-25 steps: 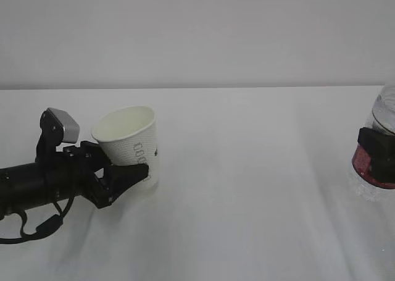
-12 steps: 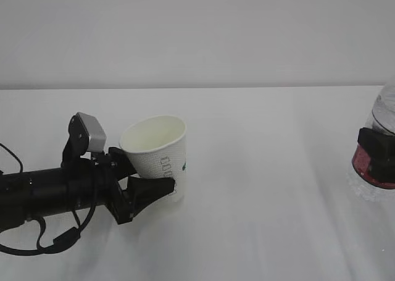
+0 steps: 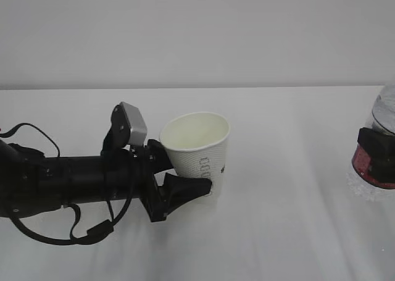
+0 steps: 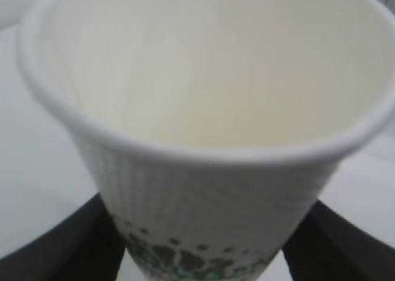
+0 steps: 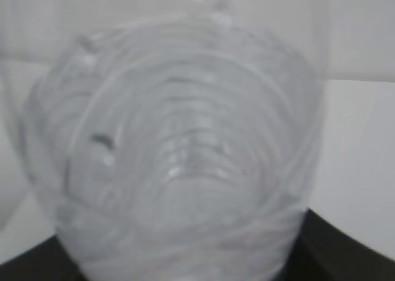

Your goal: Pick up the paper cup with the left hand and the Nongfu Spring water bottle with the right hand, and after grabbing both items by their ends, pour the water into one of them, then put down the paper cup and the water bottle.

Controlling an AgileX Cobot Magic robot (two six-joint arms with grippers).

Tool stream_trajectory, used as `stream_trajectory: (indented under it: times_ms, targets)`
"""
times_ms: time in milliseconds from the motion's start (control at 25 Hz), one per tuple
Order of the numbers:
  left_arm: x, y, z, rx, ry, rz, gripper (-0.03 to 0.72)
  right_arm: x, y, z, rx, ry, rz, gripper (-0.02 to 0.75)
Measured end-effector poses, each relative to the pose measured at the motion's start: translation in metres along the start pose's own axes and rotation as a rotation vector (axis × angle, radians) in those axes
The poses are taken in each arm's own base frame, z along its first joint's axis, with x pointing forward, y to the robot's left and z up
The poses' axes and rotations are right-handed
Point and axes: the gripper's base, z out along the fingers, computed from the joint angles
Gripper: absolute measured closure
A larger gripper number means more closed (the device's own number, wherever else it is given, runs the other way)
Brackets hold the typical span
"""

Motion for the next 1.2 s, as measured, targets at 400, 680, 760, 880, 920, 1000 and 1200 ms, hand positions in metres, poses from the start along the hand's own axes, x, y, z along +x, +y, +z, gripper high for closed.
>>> stream_trajectory:
  times_ms: [400,680,760,880,920,1000,1200]
  targets:
    - [-0.008,-0.020,0.026,0.064,0.036,0.057,0.152,-0.006,0.000,-0.007,0.005,-0.017,-0.004,0.309]
    - [-0.010,-0.035,0.036,0.103,0.053,0.059,0.153,-0.013,0.001,-0.023,0.009,0.025,-0.049,0.309]
    - [-0.010,-0.039,0.038,0.115,0.054,0.062,0.153,-0.017,0.001,-0.027,0.010,0.034,-0.069,0.309]
    - [-0.009,-0.046,0.042,0.135,0.057,0.065,0.153,-0.018,0.001,-0.034,0.015,0.043,-0.084,0.309]
    - [-0.009,-0.049,0.043,0.144,0.058,0.067,0.153,-0.018,0.001,-0.035,0.018,0.046,-0.085,0.309]
    - [-0.009,-0.055,0.046,0.161,0.060,0.071,0.153,-0.019,0.000,-0.038,0.021,0.052,-0.088,0.309]
    - [-0.010,-0.060,0.048,0.162,0.056,0.049,0.153,-0.019,0.000,-0.039,0.022,0.053,-0.090,0.309]
